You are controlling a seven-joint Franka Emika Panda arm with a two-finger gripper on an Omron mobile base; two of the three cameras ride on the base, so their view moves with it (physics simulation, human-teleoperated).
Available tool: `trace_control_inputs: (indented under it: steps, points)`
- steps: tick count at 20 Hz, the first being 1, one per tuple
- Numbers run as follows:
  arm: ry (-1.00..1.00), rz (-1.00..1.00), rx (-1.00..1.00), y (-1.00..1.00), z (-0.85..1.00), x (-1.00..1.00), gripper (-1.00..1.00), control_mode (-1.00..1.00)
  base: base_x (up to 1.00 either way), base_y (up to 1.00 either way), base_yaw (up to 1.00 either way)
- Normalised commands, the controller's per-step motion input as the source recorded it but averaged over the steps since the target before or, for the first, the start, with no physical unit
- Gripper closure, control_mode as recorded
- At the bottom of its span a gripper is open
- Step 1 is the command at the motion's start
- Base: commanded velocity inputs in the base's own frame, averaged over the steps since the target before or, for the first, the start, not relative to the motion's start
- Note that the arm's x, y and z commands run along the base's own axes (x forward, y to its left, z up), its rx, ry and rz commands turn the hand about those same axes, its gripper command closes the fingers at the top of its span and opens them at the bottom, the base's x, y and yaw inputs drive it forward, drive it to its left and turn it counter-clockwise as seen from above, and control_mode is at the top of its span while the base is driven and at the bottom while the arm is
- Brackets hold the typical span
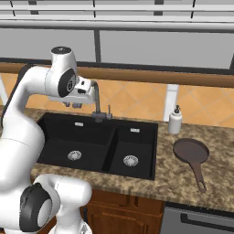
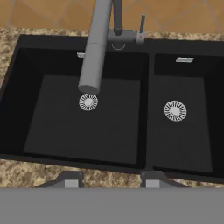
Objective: Pick the pan and sponge and place them into the sink. Then turn on the water.
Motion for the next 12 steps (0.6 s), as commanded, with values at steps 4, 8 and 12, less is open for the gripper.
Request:
trace_control_inputs:
  steps: [4, 8, 12]
  points:
    - [0.00, 0.00, 0.00, -0.05, -0.08, 0.00, -1.00, -1.00, 0.00, 0.00, 0.00]
    - [0.00, 0.00, 0.00, -0.80, -0.18, 0.00, -1.00, -1.00, 0.00, 0.00, 0.00]
    - [0.00, 0.00, 0.00, -1.00, -0.22, 0.00, -1.00, -1.00, 0.00, 0.00, 0.00]
